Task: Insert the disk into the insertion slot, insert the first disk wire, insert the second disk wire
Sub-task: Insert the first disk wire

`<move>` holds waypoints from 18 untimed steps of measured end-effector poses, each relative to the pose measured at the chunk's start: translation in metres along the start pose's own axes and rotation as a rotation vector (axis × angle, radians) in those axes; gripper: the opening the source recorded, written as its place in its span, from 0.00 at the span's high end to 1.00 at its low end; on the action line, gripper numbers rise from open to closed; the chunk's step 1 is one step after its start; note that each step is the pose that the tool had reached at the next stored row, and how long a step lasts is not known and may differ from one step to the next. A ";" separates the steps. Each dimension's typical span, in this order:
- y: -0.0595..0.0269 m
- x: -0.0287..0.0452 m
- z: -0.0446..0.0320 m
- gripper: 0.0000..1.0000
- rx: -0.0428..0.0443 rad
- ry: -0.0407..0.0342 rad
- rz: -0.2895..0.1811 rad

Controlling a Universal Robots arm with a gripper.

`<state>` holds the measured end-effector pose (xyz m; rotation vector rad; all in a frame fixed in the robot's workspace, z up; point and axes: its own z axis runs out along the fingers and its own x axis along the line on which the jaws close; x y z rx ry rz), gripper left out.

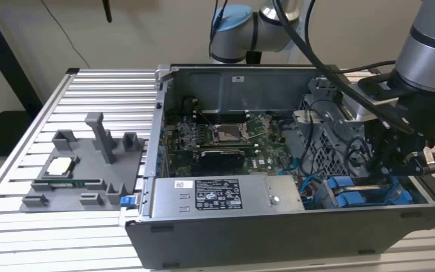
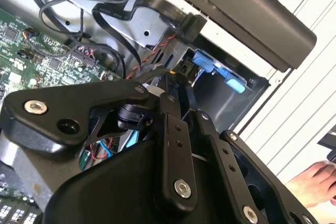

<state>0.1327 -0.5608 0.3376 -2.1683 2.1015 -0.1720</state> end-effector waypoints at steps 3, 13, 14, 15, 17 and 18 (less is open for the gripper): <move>-0.0004 0.0002 0.0002 0.81 0.0000 0.0001 0.000; 0.0003 0.0011 0.0048 0.81 0.0012 0.0027 0.010; 0.0005 0.0011 0.0061 0.81 0.0015 0.0040 0.011; 0.0007 0.0010 0.0073 0.81 0.0018 0.0027 0.012; 0.0008 0.0011 0.0076 0.74 0.0017 0.0023 0.012; 0.0007 0.0011 0.0070 0.74 0.0016 0.0024 0.012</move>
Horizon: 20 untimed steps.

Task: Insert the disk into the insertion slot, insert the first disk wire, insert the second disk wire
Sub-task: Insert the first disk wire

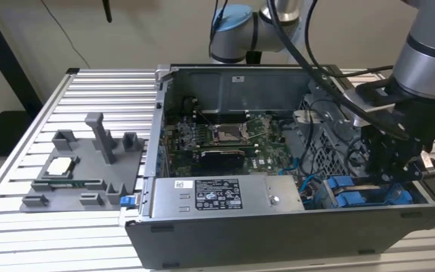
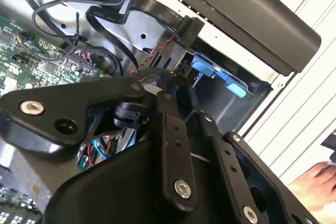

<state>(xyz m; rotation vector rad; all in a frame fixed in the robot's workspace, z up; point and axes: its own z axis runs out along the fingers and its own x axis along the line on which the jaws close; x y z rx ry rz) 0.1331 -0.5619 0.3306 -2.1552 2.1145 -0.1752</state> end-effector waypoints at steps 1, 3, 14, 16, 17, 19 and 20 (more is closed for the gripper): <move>-0.0002 0.0000 -0.0012 0.67 0.0000 -0.0005 0.000; -0.0010 0.0000 -0.0065 0.67 0.0000 -0.0004 0.000; -0.0083 0.0000 -0.0498 0.67 -0.0002 0.0000 0.000; -0.0093 0.0000 -0.0560 0.67 -0.0006 0.0001 0.000; -0.0097 0.0000 -0.0583 0.67 -0.0008 0.0001 0.000; -0.0098 0.0000 -0.0595 0.67 -0.0009 -0.0001 0.000; -0.0099 0.0000 -0.0595 0.67 -0.0009 -0.0001 0.000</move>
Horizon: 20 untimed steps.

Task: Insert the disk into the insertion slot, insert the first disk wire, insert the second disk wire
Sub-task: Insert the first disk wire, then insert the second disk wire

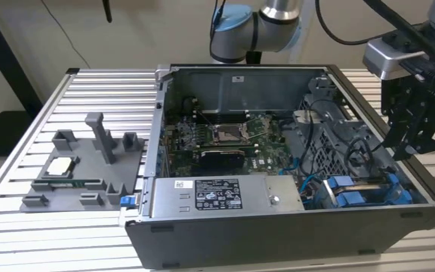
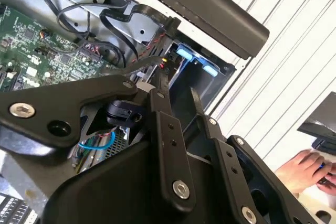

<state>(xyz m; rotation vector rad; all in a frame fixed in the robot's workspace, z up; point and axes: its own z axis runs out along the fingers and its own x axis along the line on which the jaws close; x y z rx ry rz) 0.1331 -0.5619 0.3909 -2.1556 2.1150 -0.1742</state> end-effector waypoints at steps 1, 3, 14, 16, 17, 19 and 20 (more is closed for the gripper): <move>0.0000 0.0000 0.0000 0.67 0.0000 0.0000 0.000; 0.0000 0.0000 0.0000 0.67 0.0000 0.0000 0.000; -0.0010 0.0000 -0.0001 0.67 -0.0023 0.0006 0.000; -0.0023 0.0001 0.0001 0.67 -0.0071 0.0010 0.000; -0.0032 0.0001 0.0003 0.67 -0.0103 0.0011 0.000; -0.0049 0.0001 0.0006 0.67 -0.0161 0.0019 0.000; -0.0055 0.0000 0.0007 0.67 -0.0182 0.0025 0.000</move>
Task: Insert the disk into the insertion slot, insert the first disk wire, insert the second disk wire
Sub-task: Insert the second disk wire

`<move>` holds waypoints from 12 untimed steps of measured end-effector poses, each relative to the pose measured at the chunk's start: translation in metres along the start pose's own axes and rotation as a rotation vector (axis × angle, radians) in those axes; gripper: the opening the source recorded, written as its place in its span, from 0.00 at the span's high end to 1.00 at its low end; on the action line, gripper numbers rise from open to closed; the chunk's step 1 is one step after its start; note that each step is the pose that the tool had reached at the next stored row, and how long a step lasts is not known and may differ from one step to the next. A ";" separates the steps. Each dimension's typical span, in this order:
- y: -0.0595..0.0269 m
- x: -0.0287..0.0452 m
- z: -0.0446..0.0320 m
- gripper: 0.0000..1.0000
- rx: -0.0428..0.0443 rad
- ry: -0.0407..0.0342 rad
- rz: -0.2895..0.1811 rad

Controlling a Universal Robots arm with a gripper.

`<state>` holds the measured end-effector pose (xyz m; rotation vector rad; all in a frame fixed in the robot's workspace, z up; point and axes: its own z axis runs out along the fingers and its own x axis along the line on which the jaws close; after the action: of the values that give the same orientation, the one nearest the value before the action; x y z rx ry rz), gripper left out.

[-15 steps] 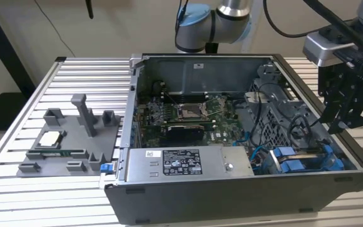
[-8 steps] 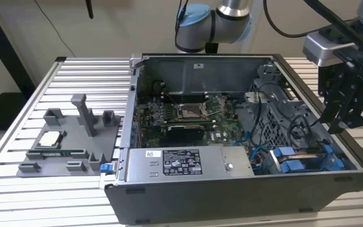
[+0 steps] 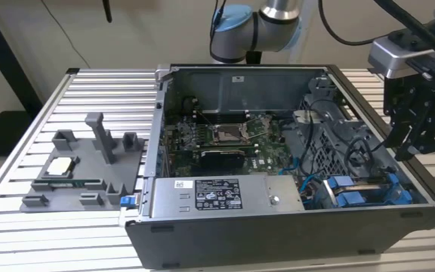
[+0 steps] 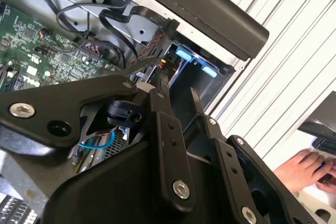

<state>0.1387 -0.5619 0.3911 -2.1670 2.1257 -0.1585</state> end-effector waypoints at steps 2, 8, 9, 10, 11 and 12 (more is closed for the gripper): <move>-0.0009 0.0001 0.0001 0.67 -0.0026 0.0012 0.000; -0.0035 0.0001 0.0005 0.67 -0.0092 0.0026 0.000; -0.0040 0.0001 0.0005 0.67 -0.0103 0.0028 0.000; -0.0045 0.0002 0.0006 0.67 -0.0116 0.0029 0.000; -0.0051 0.0002 0.0007 0.67 -0.0132 0.0030 0.000; -0.0059 0.0002 0.0008 0.67 -0.0148 0.0030 -0.001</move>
<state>0.1446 -0.5619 0.3911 -2.1768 2.1347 -0.1466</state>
